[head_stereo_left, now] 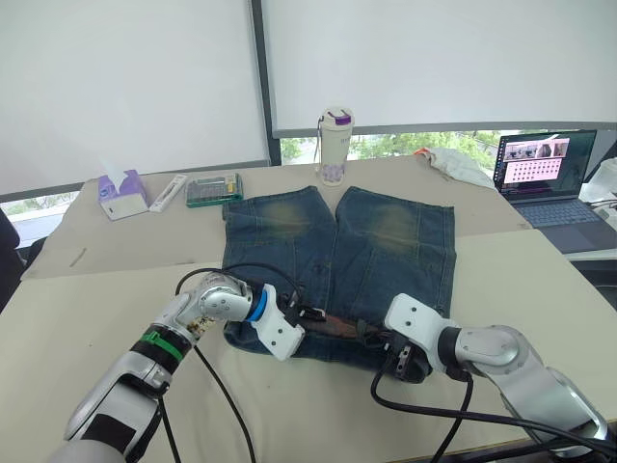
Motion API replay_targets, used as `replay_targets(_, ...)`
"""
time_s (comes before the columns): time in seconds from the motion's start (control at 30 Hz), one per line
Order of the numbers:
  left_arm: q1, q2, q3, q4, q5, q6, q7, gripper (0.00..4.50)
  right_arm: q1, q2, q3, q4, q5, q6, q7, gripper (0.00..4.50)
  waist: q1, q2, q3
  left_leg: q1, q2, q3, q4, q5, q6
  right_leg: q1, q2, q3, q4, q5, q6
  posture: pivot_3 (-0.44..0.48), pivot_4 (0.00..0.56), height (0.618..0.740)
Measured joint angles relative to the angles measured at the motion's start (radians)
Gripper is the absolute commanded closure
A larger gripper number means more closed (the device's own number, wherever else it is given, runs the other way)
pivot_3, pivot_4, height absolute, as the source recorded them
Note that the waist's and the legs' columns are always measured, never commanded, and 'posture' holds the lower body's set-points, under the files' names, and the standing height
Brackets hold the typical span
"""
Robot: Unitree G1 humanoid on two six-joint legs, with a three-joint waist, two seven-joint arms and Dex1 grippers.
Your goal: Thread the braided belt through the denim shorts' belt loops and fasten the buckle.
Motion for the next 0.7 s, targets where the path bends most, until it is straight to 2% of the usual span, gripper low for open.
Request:
replay_targets(0.17, -0.06, 0.003, -0.028, 0.066, 0.088, -0.092, 0.082, 4.5, 0.007, -0.004, 0.013, -0.001, 0.003, -0.001, 0.002, 4.47, -0.001, 0.0, 0.0, 0.0, 0.0, 0.0, 0.0, 0.0, 0.0, 0.0, 0.0, 0.0, 0.0, 0.0, 0.0, 0.0, 0.15, 0.74)
replay_targets(0.7, -0.177, -0.017, -0.11, 0.224, 0.22, -0.302, 0.218, 4.5, -0.007, -0.006, 0.012, 0.01, 0.022, 0.0, 0.001, 4.47, -0.001, 0.0, 0.0, 0.0, -0.001, 0.0, 0.0, 0.0, -0.001, 0.0, 0.0, 0.0, 0.0, 0.0, 0.0, 0.0, 0.15, 0.74)
